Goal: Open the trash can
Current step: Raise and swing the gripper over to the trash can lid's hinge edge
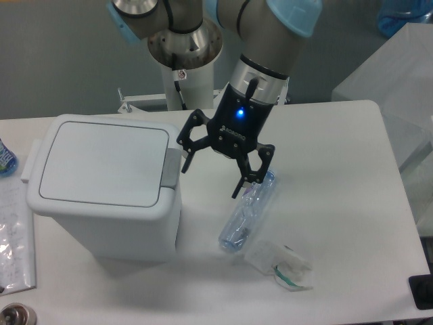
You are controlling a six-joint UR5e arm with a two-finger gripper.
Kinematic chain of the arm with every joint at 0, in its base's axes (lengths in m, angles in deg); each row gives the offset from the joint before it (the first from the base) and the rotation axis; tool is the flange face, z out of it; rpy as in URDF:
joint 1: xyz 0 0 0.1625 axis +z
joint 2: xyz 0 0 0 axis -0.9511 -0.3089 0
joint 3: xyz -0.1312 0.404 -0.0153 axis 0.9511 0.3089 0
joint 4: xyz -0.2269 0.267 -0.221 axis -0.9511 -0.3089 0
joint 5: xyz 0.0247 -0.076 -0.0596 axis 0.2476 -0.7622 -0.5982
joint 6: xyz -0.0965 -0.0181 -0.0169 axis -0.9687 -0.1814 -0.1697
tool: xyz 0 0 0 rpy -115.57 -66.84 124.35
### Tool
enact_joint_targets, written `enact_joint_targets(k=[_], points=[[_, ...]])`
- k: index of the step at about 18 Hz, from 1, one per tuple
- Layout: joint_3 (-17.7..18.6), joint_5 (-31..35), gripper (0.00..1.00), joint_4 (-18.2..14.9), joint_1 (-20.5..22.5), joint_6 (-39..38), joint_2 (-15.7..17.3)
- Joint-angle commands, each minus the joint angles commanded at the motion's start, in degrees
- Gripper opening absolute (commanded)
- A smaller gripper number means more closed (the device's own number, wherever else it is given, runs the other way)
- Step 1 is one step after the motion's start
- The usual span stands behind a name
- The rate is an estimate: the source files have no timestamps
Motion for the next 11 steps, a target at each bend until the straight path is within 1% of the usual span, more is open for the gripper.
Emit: enact_joint_targets(k=[11], points=[[0.00, 0.09, 1.00, 0.00, -0.26, -0.18, -0.53]])
